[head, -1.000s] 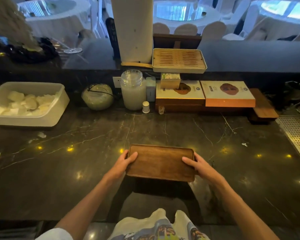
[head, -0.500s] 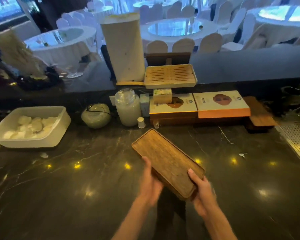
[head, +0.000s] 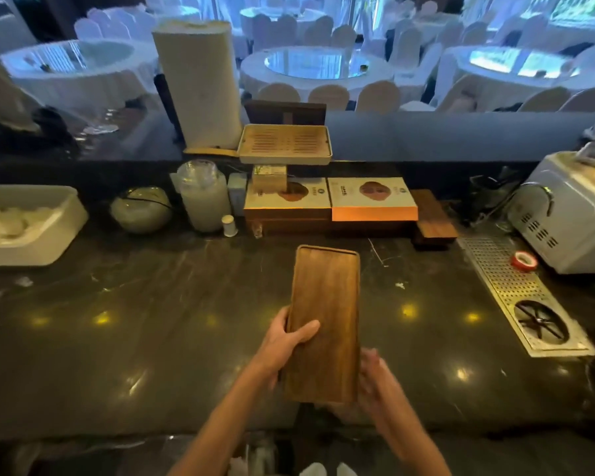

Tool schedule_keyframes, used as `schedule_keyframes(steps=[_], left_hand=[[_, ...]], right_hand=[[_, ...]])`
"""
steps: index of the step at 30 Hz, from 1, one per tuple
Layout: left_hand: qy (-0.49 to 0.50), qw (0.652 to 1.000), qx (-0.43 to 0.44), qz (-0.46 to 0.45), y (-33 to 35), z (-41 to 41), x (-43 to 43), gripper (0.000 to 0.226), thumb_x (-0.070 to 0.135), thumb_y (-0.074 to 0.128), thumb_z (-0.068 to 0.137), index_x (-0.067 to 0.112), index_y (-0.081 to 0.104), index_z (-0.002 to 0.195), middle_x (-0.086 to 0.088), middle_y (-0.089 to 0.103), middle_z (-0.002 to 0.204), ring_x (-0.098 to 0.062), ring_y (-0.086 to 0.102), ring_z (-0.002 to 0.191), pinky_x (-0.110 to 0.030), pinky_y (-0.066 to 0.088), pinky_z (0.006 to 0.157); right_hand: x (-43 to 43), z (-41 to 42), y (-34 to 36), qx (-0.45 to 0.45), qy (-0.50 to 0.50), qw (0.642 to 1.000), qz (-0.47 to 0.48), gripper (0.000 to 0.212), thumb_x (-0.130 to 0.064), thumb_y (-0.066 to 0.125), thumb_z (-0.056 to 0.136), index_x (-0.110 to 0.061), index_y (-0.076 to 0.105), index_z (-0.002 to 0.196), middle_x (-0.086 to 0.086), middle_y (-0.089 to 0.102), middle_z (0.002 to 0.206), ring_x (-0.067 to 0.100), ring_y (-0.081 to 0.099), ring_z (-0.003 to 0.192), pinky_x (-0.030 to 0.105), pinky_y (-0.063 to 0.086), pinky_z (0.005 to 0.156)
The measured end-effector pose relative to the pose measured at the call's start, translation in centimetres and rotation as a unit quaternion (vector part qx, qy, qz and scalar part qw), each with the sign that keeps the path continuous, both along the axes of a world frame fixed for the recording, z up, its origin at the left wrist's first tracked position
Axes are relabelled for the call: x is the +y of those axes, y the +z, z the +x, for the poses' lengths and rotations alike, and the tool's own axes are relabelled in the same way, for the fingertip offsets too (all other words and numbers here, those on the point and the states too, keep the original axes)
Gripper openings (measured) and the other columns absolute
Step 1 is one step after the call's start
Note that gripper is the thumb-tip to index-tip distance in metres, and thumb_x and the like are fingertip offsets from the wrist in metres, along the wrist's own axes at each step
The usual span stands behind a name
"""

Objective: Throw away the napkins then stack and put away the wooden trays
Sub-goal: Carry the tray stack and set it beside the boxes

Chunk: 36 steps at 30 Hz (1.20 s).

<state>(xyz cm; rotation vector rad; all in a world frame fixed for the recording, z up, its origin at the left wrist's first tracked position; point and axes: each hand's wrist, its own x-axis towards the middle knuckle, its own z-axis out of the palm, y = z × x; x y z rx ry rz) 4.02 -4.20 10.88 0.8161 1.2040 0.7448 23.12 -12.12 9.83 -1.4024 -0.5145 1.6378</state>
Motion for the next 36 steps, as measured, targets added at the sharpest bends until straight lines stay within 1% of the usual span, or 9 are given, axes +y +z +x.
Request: schedule_keyframes(steps=[4,8,11,14,18,25,27,31,36], left_hand=[[-0.046,0.998,-0.038,-0.014,-0.4,1.8,-4.7,0.08,0.052,0.088,0.057,0.029,0.052,0.124,0.0,0.07,0.116,-0.019,0.071,0.103,-0.039,0.058,0.088],[-0.024,0.996,-0.06,-0.059,-1.1,4.1,-9.4,0.077,0.048,0.088,0.057,0.028,0.051,0.122,-0.005,0.069,0.116,-0.019,0.072,0.098,-0.033,0.06,0.077],[-0.016,0.993,-0.076,-0.084,-1.7,5.4,-12.5,0.077,0.045,0.086,0.062,0.025,0.049,0.126,-0.007,0.068,0.118,-0.023,0.071,0.1,-0.037,0.06,0.08],[-0.027,0.992,-0.067,-0.107,-2.1,7.3,-15.4,0.071,0.042,0.081,0.071,0.026,0.044,0.13,-0.006,0.064,0.121,-0.025,0.066,0.107,-0.044,0.058,0.089],[-0.029,0.993,-0.063,-0.101,-2.0,10.0,-17.0,0.066,0.038,0.08,0.074,0.028,0.045,0.129,-0.005,0.065,0.119,-0.023,0.067,0.105,-0.037,0.059,0.079],[-0.078,0.992,-0.021,-0.097,-3.0,18.8,-16.5,0.069,0.048,0.077,0.074,0.032,0.04,0.131,-0.002,0.062,0.122,-0.021,0.066,0.106,-0.039,0.058,0.082],[-0.08,0.991,-0.023,-0.106,-3.4,22.8,-15.7,0.07,0.045,0.077,0.075,0.029,0.04,0.132,-0.004,0.062,0.122,-0.022,0.067,0.106,-0.04,0.059,0.082],[-0.074,0.988,-0.045,-0.13,-4.4,30.9,-14.4,0.071,0.042,0.079,0.075,0.027,0.042,0.134,-0.006,0.064,0.121,-0.021,0.071,0.101,-0.036,0.061,0.076],[-0.068,0.987,-0.051,-0.136,-4.5,38.1,-12.3,0.079,0.048,0.081,0.071,0.028,0.041,0.136,-0.007,0.064,0.125,-0.022,0.069,0.107,-0.047,0.057,0.091]], right_hand=[[-0.8,0.5,2.9,-0.072,0.008,0.993,0.096,0.057,-0.076,0.051,0.079,-0.052,0.041,0.13,-0.009,0.059,0.126,0.013,0.065,0.108,0.036,0.055,0.085],[-4.3,0.8,2.3,-0.123,0.029,0.989,0.083,0.065,-0.059,0.052,0.089,-0.046,0.024,0.145,-0.007,0.051,0.135,0.014,0.058,0.116,0.043,0.052,0.096],[-8.0,2.5,1.4,-0.14,0.021,0.988,0.067,0.066,-0.051,0.053,0.091,-0.044,0.023,0.148,-0.008,0.049,0.137,0.01,0.056,0.117,0.033,0.052,0.092],[-11.8,3.7,0.6,-0.148,0.018,0.988,0.029,0.066,-0.054,0.054,0.088,-0.042,0.028,0.147,-0.006,0.051,0.135,0.009,0.057,0.115,0.03,0.052,0.089],[-14.8,6.1,-0.2,-0.136,0.01,0.991,-0.012,0.078,-0.068,0.058,0.072,-0.037,0.039,0.141,-0.004,0.059,0.127,0.013,0.063,0.109,0.033,0.055,0.087],[-15.2,15.1,-0.8,-0.126,0.008,0.992,-0.026,0.074,-0.071,0.058,0.075,-0.044,0.036,0.141,-0.006,0.06,0.127,0.014,0.064,0.11,0.043,0.054,0.095],[-15.1,18.8,-1.1,-0.135,-0.007,0.991,-0.013,0.069,-0.069,0.058,0.074,-0.046,0.041,0.137,-0.011,0.063,0.124,0.008,0.066,0.106,0.036,0.056,0.091],[-14.0,26.6,-1.1,-0.159,-0.035,0.987,0.004,0.041,-0.054,0.06,0.085,-0.044,0.055,0.124,-0.025,0.071,0.099,-0.008,0.068,0.085,0.007,0.051,0.058],[-11.5,34.5,-1.3,-0.135,-0.023,0.991,0.0,0.033,-0.047,0.06,0.089,-0.045,0.056,0.122,-0.019,0.072,0.104,-0.003,0.069,0.092,0.012,0.053,0.063]])
